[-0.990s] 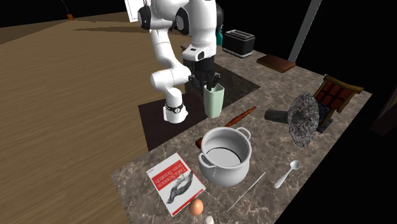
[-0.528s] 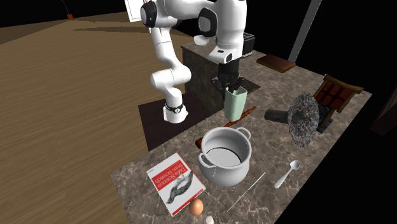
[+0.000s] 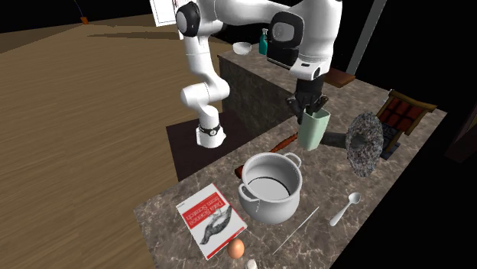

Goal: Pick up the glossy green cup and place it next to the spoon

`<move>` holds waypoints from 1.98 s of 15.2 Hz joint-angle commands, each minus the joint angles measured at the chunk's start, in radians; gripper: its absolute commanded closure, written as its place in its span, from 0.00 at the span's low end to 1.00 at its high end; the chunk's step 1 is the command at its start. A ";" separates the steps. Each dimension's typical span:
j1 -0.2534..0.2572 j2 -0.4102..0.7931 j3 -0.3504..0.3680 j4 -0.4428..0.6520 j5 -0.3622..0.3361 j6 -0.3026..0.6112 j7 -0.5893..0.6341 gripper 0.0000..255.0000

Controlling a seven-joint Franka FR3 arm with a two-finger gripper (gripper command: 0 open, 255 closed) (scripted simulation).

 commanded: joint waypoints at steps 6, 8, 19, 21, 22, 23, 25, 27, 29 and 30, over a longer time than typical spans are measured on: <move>0.046 0.294 0.092 0.312 -0.123 -0.045 0.160 1.00; 0.076 0.388 0.107 0.423 -0.169 -0.075 0.201 1.00; 0.156 0.583 0.114 0.583 -0.264 -0.064 0.276 1.00; 0.151 0.578 0.113 0.549 -0.262 -0.035 0.278 1.00; 0.149 0.576 0.113 0.533 -0.262 -0.021 0.279 1.00; 0.147 0.575 0.113 0.517 -0.261 -0.006 0.280 1.00; 0.144 0.573 0.112 0.487 -0.261 0.021 0.283 1.00; 0.141 0.572 0.111 0.459 -0.262 0.049 0.285 1.00; 0.138 0.572 0.110 0.432 -0.263 0.075 0.288 1.00; 0.137 0.572 0.109 0.419 -0.264 0.088 0.289 1.00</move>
